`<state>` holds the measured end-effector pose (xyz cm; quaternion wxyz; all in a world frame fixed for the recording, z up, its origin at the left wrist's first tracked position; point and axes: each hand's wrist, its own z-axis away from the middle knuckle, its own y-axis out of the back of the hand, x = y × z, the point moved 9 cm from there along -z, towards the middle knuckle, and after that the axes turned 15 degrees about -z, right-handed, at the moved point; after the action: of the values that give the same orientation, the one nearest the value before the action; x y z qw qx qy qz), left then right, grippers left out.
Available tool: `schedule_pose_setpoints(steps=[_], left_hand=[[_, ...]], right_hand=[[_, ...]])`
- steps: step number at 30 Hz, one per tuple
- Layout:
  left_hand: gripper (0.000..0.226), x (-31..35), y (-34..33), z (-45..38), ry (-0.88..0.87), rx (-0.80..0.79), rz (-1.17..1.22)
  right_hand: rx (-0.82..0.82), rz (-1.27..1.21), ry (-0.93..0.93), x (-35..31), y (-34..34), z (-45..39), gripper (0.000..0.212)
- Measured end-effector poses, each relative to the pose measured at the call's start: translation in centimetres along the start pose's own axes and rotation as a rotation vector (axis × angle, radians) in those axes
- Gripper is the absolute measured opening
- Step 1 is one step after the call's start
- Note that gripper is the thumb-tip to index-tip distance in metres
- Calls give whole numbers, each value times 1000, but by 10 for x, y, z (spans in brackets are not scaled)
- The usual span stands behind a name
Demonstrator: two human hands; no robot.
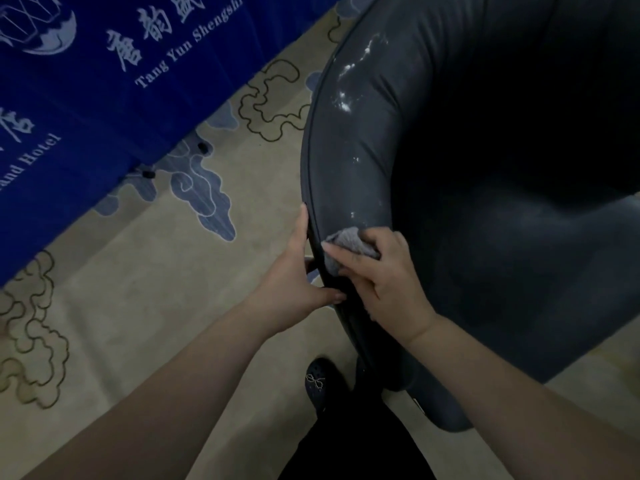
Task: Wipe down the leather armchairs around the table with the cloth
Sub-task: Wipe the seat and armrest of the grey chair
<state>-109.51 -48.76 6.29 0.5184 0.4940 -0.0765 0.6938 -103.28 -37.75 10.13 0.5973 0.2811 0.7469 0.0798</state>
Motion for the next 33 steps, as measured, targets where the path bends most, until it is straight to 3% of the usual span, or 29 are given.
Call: schedule_pose_setpoints(steps=[4, 8, 11, 17, 22, 26, 33], left_hand=[[128, -1, 1, -1, 4, 29, -11], [119, 7, 7, -8, -23, 115, -21], [117, 11, 16, -18, -15, 169, -35], [120, 18, 23, -21, 4, 141, -76], [122, 21, 23, -24, 5, 141, -73], [124, 27, 31, -36, -14, 130, -115], [124, 47, 62, -79, -105, 75, -210]], right_hand=[[35, 85, 30, 12, 1, -56, 36], [126, 54, -66, 27, 10, -74, 37], [185, -46, -134, 31, 18, -54, 42], [130, -161, -97, 17, 16, 6, 42], [123, 40, -55, 32, 19, -82, 37], [219, 18, -132, 52, 32, -128, 38], [222, -173, -126, 34, 18, -11, 49]])
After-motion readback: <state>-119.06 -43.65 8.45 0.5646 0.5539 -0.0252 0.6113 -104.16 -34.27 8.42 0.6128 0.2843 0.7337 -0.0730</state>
